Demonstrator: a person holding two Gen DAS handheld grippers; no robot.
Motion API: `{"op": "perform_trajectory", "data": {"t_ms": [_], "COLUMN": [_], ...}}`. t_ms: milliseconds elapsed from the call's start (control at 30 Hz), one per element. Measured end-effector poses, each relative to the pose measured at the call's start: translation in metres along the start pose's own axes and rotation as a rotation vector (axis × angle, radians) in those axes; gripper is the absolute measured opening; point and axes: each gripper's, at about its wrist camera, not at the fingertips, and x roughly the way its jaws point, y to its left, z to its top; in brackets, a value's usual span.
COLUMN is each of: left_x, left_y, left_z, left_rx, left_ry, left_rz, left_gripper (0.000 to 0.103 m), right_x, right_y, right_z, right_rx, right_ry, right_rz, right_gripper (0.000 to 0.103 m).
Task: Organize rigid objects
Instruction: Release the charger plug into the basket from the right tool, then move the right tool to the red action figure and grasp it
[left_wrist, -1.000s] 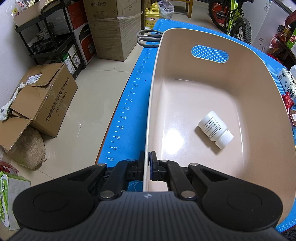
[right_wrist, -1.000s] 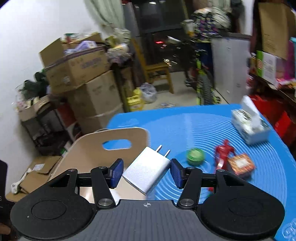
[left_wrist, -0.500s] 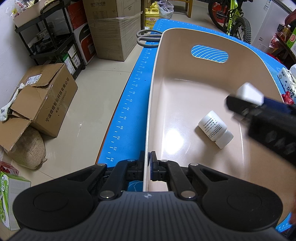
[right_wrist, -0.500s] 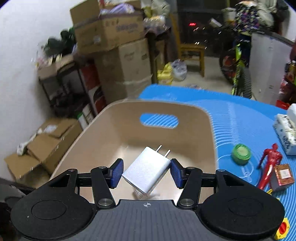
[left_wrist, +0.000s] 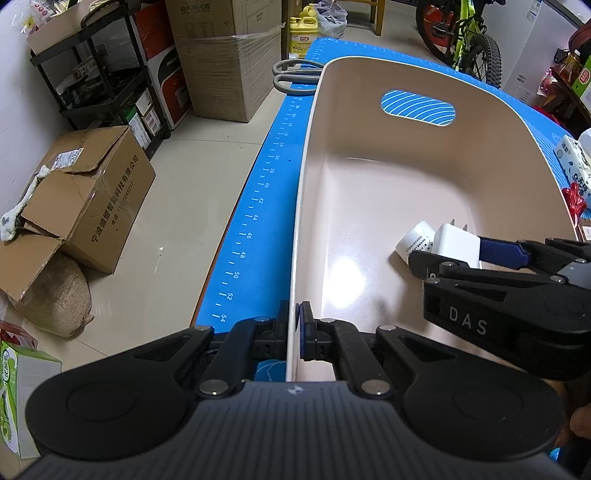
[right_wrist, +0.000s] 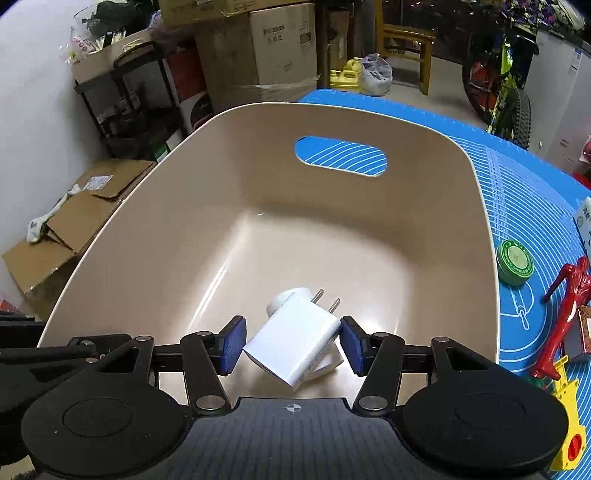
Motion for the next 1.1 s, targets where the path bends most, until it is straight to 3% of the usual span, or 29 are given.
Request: {"op": "perform_trajectory", "data": {"t_ms": [167, 333, 733, 967, 1100], "left_x": [0.000, -0.002, -0.002, -0.001, -0.001], "left_y": [0.002, 0.003, 0.003, 0.002, 0.000], "left_z": [0.001, 0.001, 0.001, 0.003, 0.004], "left_rx": [-0.008, -0.011, -0.007, -0.010, -0.001], "left_ry": [0.001, -0.004, -0.003, 0.007, 0.008], "left_rz": [-0.003, -0.007, -0.005, -0.002, 0.004], "left_gripper": [0.006, 0.006, 0.006, 0.006, 0.007], "right_x": [-0.013, -0.035, -0.097, -0.087, -0.071], "right_y": [-0.004, -0.016, -0.063, -0.116, -0.155], "right_z": [-0.001, 0.001, 0.009, 0.003, -0.006], "right_rx": [0.028, 0.057, 0.067, 0.120, 0.268], "right_ry": [-0.052, -0.113, -0.289, -0.260, -0.239], "right_rz": [0.023, 0.056, -0.060, -0.188, -0.215], "right_gripper": [0.071, 0.072, 0.075, 0.076, 0.076]}}
